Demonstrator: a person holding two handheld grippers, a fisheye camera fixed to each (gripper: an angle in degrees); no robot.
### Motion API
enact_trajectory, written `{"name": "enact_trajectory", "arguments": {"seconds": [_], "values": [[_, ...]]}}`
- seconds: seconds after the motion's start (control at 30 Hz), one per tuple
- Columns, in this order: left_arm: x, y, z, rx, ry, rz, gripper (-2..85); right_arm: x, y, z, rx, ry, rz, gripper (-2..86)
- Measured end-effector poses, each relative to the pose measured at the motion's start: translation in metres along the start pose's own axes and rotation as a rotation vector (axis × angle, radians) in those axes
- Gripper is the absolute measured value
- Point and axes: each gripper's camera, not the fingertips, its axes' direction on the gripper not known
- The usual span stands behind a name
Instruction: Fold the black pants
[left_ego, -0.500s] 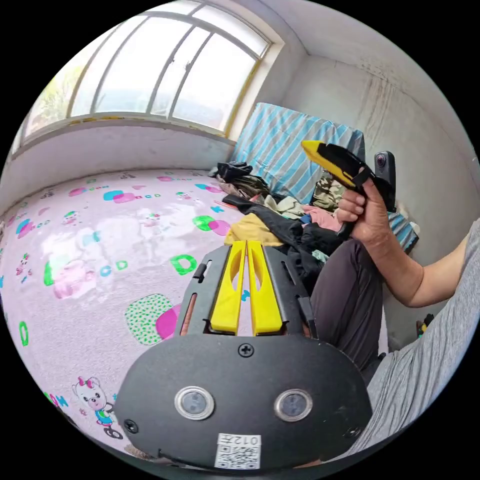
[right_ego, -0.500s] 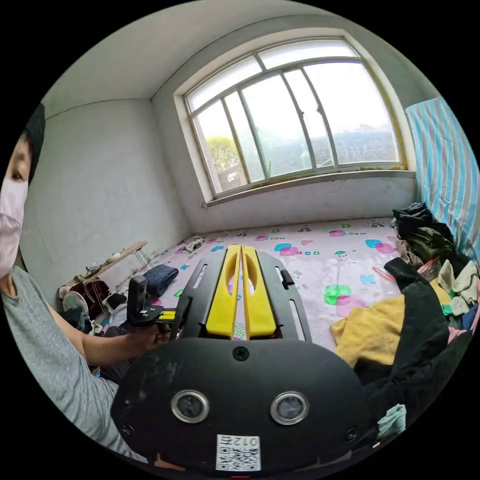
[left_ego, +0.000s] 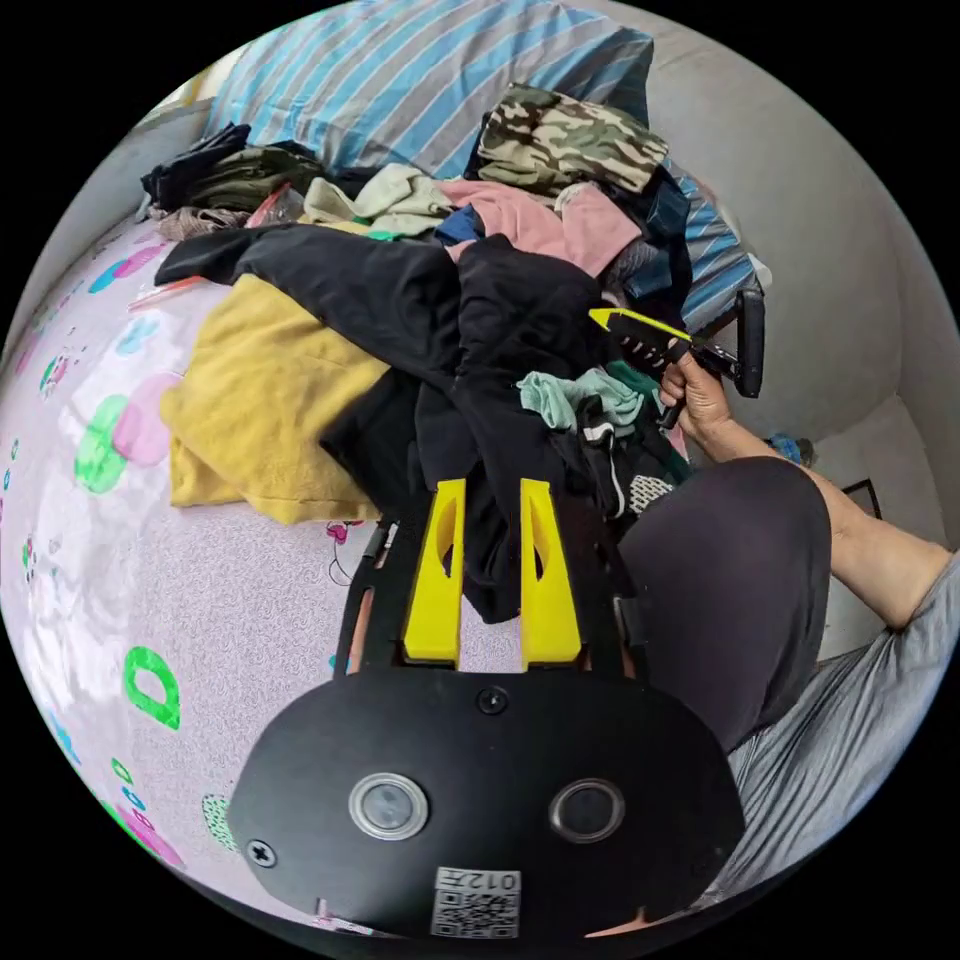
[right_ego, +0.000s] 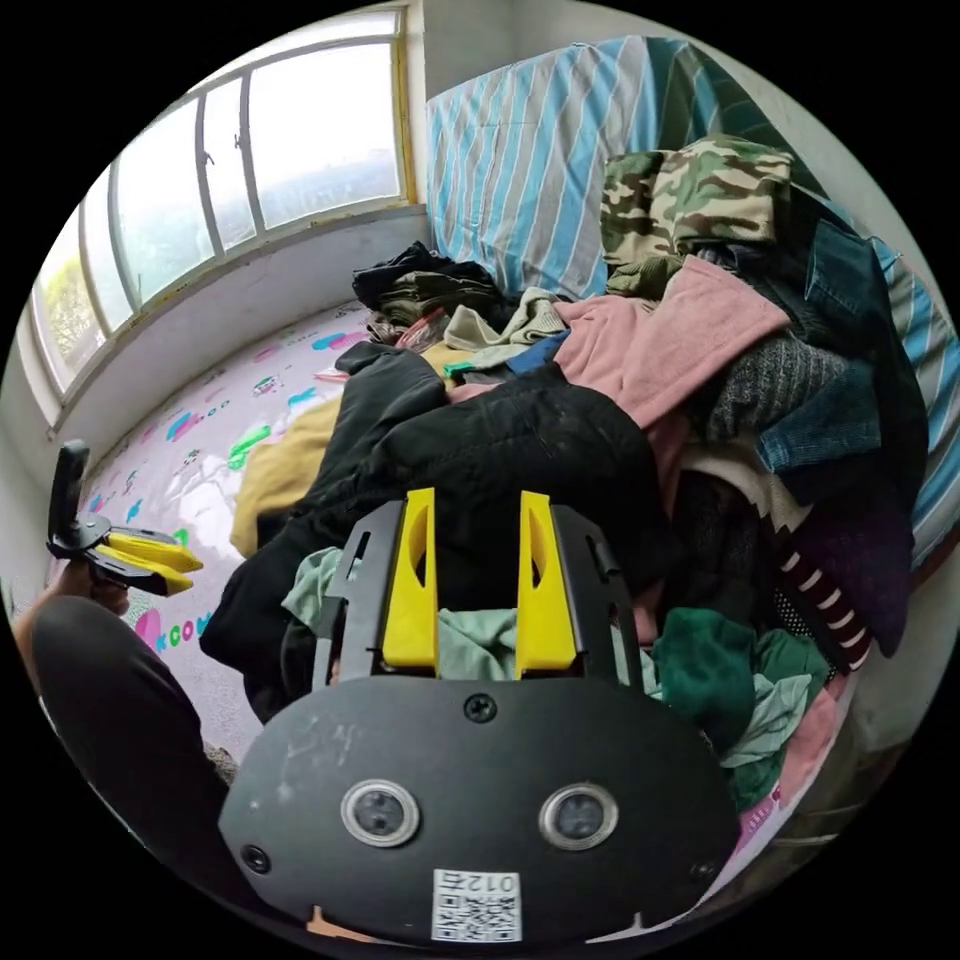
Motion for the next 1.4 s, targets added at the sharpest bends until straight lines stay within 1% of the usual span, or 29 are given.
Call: {"name": "enact_trajectory", "arguments": {"seconds": [0.07, 0.17, 0.2, 0.27, 0.3, 0.37, 0.43, 0.5, 0.53, 0.6, 0.63, 0.67, 0.7, 0.77, 0.83, 0.9, 0.93, 0.97, 1.0, 1.07, 1.13, 1.2, 1.23, 1.3, 1.37, 1.4], "values": [[-0.008, -0.01, 0.02, -0.053, 0.034, -0.005, 8.8, -0.053, -0.011, 0.002, -0.028, 0.072, -0.07, 14.0], [-0.021, -0.015, 0.043, -0.058, 0.089, -0.046, 9.4, -0.112, -0.029, 0.01, -0.075, 0.128, -0.137, 16.0], [-0.025, -0.016, 0.053, -0.068, 0.111, -0.057, 9.4, -0.121, -0.033, 0.014, -0.092, 0.125, -0.133, 16.2], [-0.028, -0.016, 0.067, -0.096, 0.105, -0.052, 9.1, -0.151, -0.048, 0.036, -0.185, 0.096, -0.108, 16.2], [-0.029, -0.016, 0.072, -0.095, 0.077, -0.048, 8.7, -0.158, -0.052, 0.042, -0.208, 0.095, -0.097, 15.4], [-0.031, -0.016, 0.074, -0.09, 0.048, -0.035, 7.9, -0.189, -0.062, 0.068, -0.321, 0.11, -0.036, 11.6], [-0.036, -0.014, 0.073, -0.088, 0.033, -0.032, 6.8, -0.222, -0.067, 0.072, -0.378, 0.123, -0.026, 8.2], [-0.043, -0.005, 0.063, -0.034, 0.049, -0.062, 5.3, -0.258, -0.066, 0.047, -0.32, 0.153, -0.038, 5.1], [-0.044, -0.001, 0.059, -0.012, 0.05, -0.073, 5.0, -0.279, -0.063, 0.021, -0.265, 0.133, -0.061, 3.7], [-0.041, 0.012, 0.047, 0.053, 0.018, -0.07, 3.9, -0.302, -0.056, -0.024, -0.184, 0.028, -0.077, 2.5], [-0.04, 0.015, 0.043, 0.068, 0.007, -0.069, 3.6, -0.308, -0.052, -0.056, -0.135, -0.063, -0.064, 1.8], [-0.039, 0.021, 0.034, 0.104, -0.009, -0.075, 3.3, -0.311, -0.05, -0.087, -0.086, -0.144, -0.04, 1.4], [-0.039, 0.027, 0.022, 0.146, -0.023, -0.092, 3.0, -0.312, -0.049, -0.103, -0.058, -0.182, -0.032, 1.2], [-0.04, 0.035, 0.002, 0.206, -0.046, -0.108, 2.8, -0.312, -0.054, -0.166, 0.055, -0.351, -0.01, 0.7], [-0.044, 0.043, -0.022, 0.263, -0.063, -0.125, 2.7, -0.316, -0.066, -0.209, 0.118, -0.472, -0.005, 0.5], [-0.056, 0.058, -0.066, 0.388, -0.067, -0.189, 2.7, -0.333, -0.08, -0.248, 0.162, -0.557, -0.041, 0.3], [-0.061, 0.062, -0.08, 0.426, -0.056, -0.207, 2.7, -0.346, -0.088, -0.272, 0.185, -0.615, -0.064, 0.2], [-0.067, 0.073, -0.109, 0.503, -0.052, -0.225, 2.7, -0.359, -0.096, -0.293, 0.208, -0.687, -0.08, 0.2], [-0.071, 0.083, -0.141, 0.558, -0.077, -0.224, 2.7, -0.365, -0.1, -0.303, 0.221, -0.725, -0.089, 0.2], [-0.072, 0.1, -0.191, 0.608, -0.148, -0.195, 2.8, -0.389, -0.111, -0.341, 0.276, -0.865, -0.139, 0.1], [-0.071, 0.119, -0.24, 0.632, -0.218, -0.16, 2.8, -0.408, -0.115, -0.361, 0.302, -0.963, -0.17, 0.1], [-0.06, 0.146, -0.301, 0.62, -0.326, -0.092, 2.9, -0.426, -0.115, -0.373, 0.318, -1.05, -0.194, 0.1], [-0.056, 0.153, -0.314, 0.612, -0.355, -0.076, 3.0, -0.437, -0.111, -0.377, 0.321, -1.103, -0.206, 0.1], [-0.038, 0.183, -0.359, 0.576, -0.453, -0.032, 3.1, -0.453, -0.103, -0.375, 0.308, -1.186, -0.223, 0.1], [-0.024, 0.205, -0.386, 0.54, -0.515, -0.017, 3.2, -0.468, -0.086, -0.359, 0.265, -1.291, -0.226, 0.2], [-0.013, 0.22, -0.4, 0.521, -0.564, -0.01, 3.3, -0.472, -0.081, -0.353, 0.254, -1.311, -0.232, 0.2]]}}
